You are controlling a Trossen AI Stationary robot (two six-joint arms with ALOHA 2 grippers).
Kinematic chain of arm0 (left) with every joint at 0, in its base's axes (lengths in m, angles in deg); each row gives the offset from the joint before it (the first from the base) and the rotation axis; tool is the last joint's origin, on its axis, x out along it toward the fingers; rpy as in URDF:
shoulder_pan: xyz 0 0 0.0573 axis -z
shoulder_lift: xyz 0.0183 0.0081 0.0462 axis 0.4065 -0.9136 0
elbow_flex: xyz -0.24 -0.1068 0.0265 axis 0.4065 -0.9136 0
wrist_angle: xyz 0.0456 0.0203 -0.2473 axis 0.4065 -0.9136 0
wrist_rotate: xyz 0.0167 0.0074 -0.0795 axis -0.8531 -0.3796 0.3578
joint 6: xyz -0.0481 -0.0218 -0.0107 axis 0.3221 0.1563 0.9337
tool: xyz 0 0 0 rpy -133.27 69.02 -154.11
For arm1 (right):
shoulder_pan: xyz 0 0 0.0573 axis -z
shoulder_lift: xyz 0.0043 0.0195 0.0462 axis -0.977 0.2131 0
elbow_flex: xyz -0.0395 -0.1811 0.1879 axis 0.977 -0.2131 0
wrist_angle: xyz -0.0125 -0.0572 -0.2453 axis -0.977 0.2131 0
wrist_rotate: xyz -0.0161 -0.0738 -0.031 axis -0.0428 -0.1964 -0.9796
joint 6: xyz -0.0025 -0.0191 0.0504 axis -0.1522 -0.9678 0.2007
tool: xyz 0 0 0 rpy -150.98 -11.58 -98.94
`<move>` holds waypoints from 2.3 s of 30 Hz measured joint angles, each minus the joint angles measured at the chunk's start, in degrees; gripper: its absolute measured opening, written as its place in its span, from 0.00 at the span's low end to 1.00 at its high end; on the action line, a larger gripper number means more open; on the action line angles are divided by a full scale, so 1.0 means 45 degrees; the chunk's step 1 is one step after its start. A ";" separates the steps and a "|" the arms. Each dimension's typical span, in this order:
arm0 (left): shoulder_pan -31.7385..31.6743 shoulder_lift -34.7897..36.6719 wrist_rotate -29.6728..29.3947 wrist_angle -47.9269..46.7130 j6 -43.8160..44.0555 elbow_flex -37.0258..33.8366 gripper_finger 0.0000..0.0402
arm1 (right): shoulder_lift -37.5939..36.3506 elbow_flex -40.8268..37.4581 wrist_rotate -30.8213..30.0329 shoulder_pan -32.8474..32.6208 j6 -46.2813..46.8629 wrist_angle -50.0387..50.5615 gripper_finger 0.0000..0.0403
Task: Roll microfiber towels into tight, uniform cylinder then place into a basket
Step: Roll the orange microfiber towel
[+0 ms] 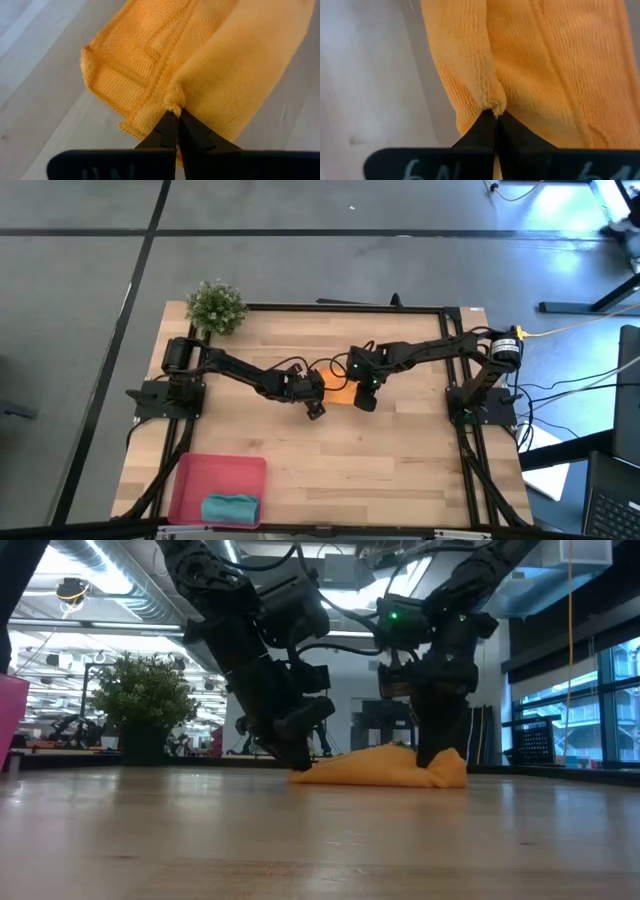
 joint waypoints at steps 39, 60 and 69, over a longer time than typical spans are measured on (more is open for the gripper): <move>0.0044 0.0029 0.0319 -0.0188 -0.0015 0.0005 0.00 | -0.1052 -0.0828 -0.2228 0.0245 0.1277 -0.1165 0.36; -0.0151 0.0044 0.0521 -0.0194 -0.0010 0.0007 0.00 | -0.3700 -0.0820 -0.2388 -0.0899 0.0496 -0.0921 0.36; -0.0160 0.0048 0.0606 -0.0209 -0.0010 0.0010 0.00 | -0.3045 -0.2197 -0.1749 -0.1604 -0.0055 -0.3221 0.36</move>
